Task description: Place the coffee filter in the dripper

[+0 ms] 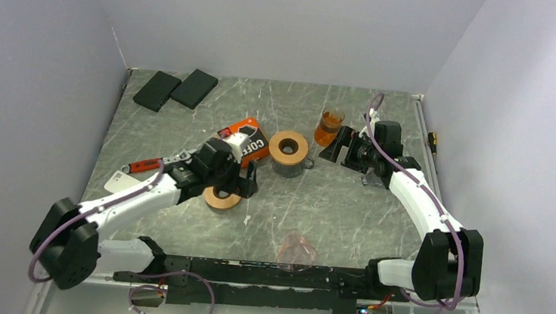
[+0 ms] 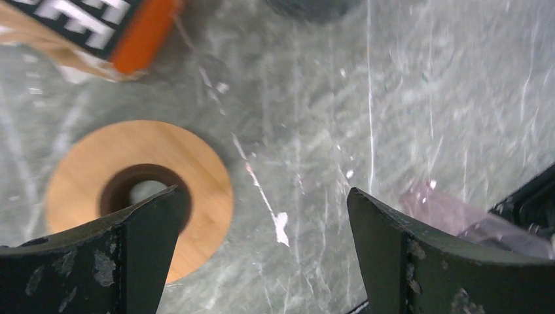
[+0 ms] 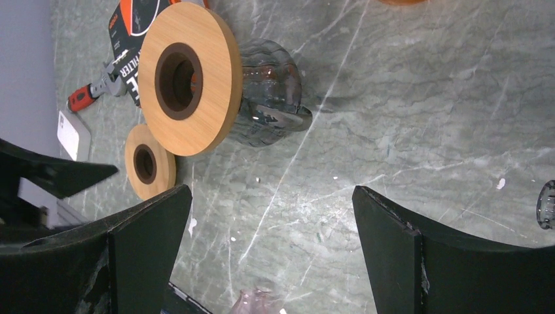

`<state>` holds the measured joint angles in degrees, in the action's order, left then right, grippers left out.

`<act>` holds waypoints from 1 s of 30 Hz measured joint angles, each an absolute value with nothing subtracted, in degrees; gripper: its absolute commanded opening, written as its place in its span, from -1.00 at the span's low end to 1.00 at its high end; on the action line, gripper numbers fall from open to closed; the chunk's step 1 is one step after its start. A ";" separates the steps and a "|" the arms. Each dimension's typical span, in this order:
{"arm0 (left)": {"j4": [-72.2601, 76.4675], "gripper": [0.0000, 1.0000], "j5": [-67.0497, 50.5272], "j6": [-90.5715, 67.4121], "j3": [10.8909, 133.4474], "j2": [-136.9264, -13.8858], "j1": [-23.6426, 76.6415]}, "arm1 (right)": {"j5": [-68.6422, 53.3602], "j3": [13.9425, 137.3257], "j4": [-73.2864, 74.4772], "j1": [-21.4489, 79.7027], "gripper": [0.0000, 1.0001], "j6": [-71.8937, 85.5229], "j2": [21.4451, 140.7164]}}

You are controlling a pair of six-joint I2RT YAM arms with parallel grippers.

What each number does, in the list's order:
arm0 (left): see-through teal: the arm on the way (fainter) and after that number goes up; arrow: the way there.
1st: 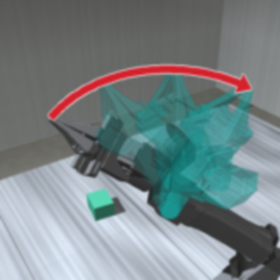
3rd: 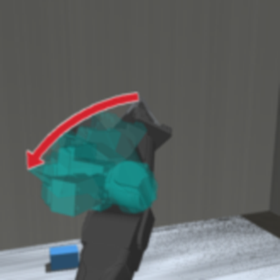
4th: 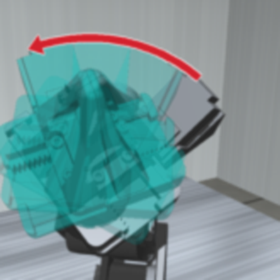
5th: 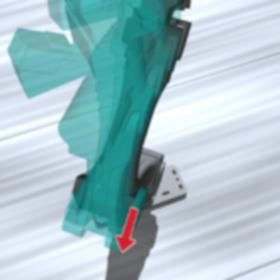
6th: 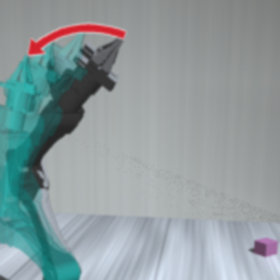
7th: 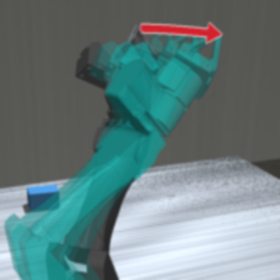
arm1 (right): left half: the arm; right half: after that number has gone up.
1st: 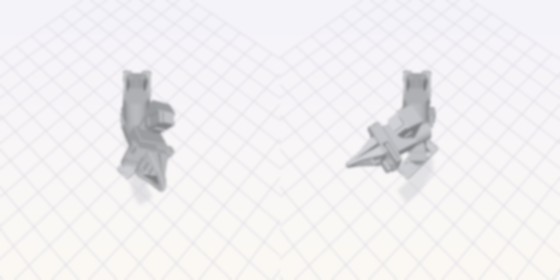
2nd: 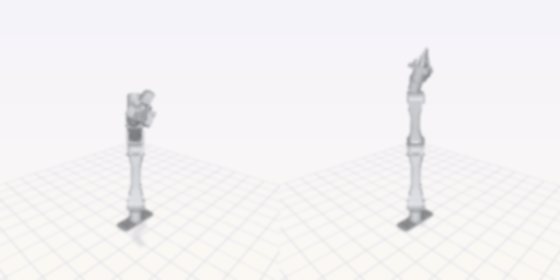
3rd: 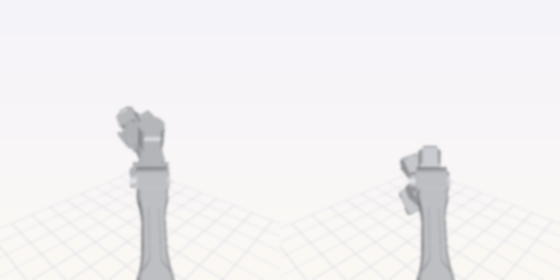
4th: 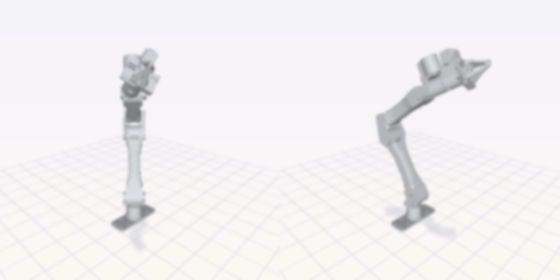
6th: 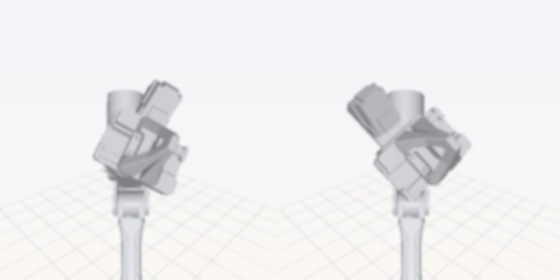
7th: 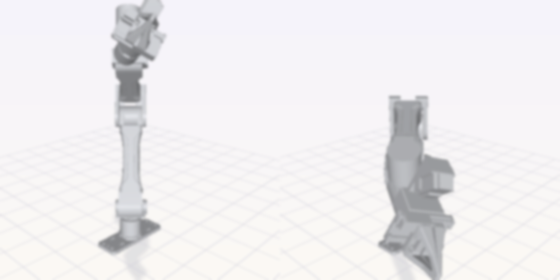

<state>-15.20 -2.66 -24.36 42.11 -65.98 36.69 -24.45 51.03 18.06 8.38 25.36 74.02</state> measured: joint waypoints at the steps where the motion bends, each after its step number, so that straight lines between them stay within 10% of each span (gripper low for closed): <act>1: -15.14 0.99 -3.64 -24.10 42.37 -67.77 37.76 | -24.47 50.92 17.96 8.25 0.99 25.45 74.02; 30: -18.04 0.93 16.47 -12.91 54.08 -82.52 80.18 | -27.73 49.65 16.12 5.30 0.98 26.22 75.68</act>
<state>-18.04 16.47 -12.91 54.08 -82.52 80.18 -27.73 49.65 16.12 5.30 26.22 75.68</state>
